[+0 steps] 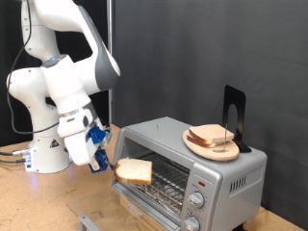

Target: Make a piece of toast with the oven

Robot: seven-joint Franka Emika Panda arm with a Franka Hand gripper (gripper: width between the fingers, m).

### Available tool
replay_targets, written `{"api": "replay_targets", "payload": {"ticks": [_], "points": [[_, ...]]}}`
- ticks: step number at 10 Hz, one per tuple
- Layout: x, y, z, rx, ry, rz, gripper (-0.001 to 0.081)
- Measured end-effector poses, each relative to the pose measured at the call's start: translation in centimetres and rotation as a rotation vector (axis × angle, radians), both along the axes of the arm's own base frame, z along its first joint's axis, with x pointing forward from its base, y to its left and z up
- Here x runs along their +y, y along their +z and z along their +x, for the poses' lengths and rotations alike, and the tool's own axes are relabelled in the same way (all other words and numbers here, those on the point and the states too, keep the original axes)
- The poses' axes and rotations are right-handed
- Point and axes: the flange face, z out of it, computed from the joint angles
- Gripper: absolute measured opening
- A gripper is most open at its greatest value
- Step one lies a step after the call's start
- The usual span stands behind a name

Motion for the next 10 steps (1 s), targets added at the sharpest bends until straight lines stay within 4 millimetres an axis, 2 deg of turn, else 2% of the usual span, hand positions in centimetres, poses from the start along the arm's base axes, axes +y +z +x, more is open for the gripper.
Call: {"api": "replay_targets", "payload": {"ticks": [6,10], "points": [[0.8,0.7,1.7,0.021,0.154,-0.076,0.0406],[3.1,0.8,2.0,0.059,0.231,-0.188,0.0406]]}}
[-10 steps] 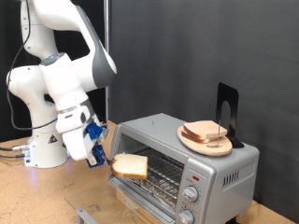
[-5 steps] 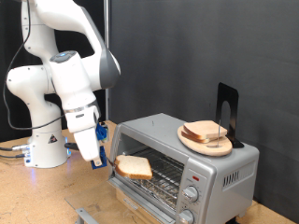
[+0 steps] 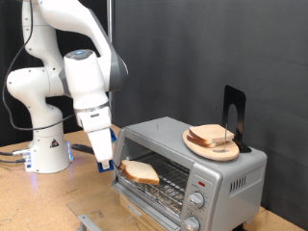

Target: Make a piece of toast with the oven

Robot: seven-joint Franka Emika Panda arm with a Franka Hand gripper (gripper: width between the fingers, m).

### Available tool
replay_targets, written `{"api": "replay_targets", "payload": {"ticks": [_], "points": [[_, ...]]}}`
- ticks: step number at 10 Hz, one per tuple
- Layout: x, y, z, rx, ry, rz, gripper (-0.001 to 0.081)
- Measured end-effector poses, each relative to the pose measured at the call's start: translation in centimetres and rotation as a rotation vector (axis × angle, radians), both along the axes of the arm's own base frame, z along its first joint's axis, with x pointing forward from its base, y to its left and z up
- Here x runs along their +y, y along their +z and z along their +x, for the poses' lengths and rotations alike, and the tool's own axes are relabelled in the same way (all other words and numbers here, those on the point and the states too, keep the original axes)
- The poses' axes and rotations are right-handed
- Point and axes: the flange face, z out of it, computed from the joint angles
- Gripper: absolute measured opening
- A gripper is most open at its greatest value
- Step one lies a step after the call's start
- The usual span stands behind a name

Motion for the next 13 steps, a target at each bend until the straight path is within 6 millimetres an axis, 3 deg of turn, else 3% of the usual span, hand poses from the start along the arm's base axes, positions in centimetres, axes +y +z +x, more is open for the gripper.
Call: {"api": "replay_targets", "payload": {"ticks": [3,7,13], "points": [[2.3,0.2,0.2,0.02,0.016,-0.034,0.0406],[5.7,2.1,0.9,-0.007,0.025,-0.024,0.0406],[4.5,0.8,-0.3,0.07,-0.044,0.038,0.0406]]}}
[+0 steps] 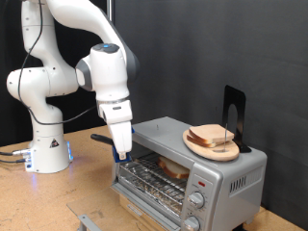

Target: Make a piece of toast with the oven

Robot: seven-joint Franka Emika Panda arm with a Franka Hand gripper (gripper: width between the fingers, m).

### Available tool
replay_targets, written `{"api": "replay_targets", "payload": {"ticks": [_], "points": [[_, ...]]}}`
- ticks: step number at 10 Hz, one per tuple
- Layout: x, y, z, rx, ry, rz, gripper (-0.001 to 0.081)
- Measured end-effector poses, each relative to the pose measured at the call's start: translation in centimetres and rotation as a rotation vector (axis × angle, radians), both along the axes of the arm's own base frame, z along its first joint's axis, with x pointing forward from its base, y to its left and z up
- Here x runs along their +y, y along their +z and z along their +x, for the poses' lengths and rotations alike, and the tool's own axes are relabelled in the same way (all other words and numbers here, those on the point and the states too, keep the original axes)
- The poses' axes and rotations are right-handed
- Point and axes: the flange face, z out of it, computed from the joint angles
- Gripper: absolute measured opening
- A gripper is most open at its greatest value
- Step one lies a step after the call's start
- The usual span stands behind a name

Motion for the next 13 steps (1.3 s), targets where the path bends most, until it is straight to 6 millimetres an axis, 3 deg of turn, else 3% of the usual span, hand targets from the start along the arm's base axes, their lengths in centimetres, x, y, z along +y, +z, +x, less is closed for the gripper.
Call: {"api": "replay_targets", "payload": {"ticks": [7,11,13], "points": [[-4.6,-0.6,-3.8,0.037,-0.119,0.11,0.0406],[-5.4,-0.7,-4.2,0.029,-0.194,0.13,0.0406],[-6.4,0.3,-4.4,-0.008,-0.228,0.192,0.0406]]}}
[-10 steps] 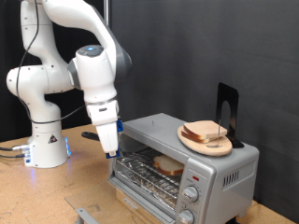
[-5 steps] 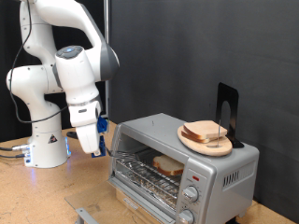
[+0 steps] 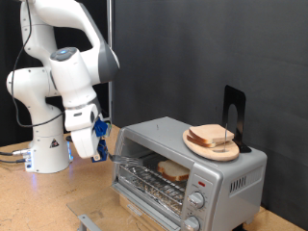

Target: Make a piece of toast with the oven

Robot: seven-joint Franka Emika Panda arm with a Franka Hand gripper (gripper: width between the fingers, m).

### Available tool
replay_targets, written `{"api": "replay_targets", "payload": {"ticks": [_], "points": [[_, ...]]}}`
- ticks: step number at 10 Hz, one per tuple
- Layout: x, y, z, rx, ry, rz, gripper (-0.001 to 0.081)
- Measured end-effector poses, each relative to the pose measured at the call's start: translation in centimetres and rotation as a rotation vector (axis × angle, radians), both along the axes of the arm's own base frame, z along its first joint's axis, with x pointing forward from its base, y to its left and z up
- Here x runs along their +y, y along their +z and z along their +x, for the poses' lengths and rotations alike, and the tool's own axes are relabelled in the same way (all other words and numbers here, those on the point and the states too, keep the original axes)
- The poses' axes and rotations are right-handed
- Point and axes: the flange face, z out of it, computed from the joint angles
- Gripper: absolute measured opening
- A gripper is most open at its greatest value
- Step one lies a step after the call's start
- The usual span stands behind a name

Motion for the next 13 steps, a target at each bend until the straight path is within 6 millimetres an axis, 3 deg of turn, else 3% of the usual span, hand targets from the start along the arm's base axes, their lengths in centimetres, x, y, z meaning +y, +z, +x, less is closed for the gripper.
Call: {"api": "replay_targets", "payload": {"ticks": [5,9,11,13], "points": [[-2.5,5.2,-1.9,-0.106,-0.023,0.127,0.0406],[-3.2,7.1,-2.7,-0.123,-0.066,0.159,0.0406],[-3.0,7.0,-2.7,-0.125,-0.061,0.166,0.0406],[-0.8,7.4,-2.1,-0.174,-0.037,0.227,0.0406]]}}
